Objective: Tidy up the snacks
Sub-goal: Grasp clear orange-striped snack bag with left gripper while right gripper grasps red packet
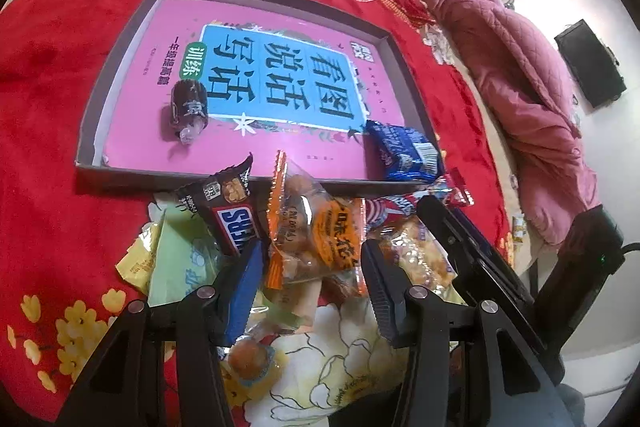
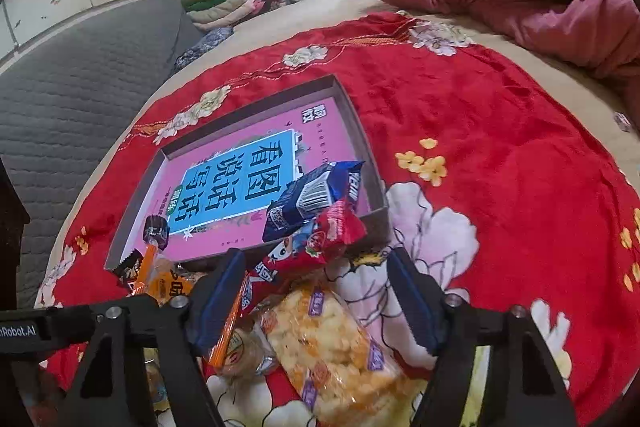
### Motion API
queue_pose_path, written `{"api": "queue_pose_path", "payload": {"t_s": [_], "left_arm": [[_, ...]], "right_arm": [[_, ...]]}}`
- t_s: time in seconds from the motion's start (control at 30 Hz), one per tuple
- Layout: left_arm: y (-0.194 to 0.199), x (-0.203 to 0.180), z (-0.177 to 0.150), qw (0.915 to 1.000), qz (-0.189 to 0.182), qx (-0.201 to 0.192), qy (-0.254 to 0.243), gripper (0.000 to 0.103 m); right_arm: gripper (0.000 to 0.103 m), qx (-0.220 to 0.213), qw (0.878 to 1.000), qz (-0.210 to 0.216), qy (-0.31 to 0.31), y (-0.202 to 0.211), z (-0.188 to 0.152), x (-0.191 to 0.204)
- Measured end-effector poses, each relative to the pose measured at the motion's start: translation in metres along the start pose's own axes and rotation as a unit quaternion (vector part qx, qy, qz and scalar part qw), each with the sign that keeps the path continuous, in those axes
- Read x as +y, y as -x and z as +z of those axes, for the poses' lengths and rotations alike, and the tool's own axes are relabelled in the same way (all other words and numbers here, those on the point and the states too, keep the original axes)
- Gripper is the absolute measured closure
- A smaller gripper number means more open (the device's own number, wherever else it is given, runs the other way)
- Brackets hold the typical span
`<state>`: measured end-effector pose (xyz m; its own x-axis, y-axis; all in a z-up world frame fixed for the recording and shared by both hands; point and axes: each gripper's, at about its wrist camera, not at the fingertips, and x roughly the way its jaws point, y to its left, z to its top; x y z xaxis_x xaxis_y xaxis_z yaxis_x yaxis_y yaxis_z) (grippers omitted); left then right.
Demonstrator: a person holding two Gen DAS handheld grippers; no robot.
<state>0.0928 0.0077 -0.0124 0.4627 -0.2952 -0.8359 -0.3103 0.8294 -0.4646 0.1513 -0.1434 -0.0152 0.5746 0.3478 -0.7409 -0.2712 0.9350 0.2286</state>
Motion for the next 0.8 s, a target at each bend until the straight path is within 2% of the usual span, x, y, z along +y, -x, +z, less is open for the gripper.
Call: {"api": "queue_pose_path", "payload": {"t_s": [0.1, 0.17, 0.27, 0.43, 0.8], "left_arm": [[-0.004, -0.001, 0.000, 0.9999, 0.011, 0.000, -0.007, 0.051], [-0.008, -0.002, 0.000, 0.9999, 0.010, 0.004, -0.008, 0.051], [-0.012, -0.003, 0.001, 0.9999, 0.008, 0.004, -0.009, 0.052], [-0.018, -0.007, 0.004, 0.9997, 0.019, 0.003, -0.013, 0.062], [-0.013, -0.011, 0.004, 0.9994, 0.026, -0.008, -0.023, 0.068]], "right_arm": [[0.046, 0.007, 1.000, 0.009, 0.007, -0.007, 0.000, 0.003], [0.050, 0.011, 1.000, 0.013, 0.009, -0.010, 0.000, 0.004], [0.062, 0.010, 1.000, 0.025, 0.012, -0.013, 0.000, 0.006], [0.066, 0.015, 0.999, 0.034, 0.009, -0.018, 0.000, 0.005], [0.079, 0.013, 0.998, 0.054, 0.010, -0.014, -0.001, 0.005]]}}
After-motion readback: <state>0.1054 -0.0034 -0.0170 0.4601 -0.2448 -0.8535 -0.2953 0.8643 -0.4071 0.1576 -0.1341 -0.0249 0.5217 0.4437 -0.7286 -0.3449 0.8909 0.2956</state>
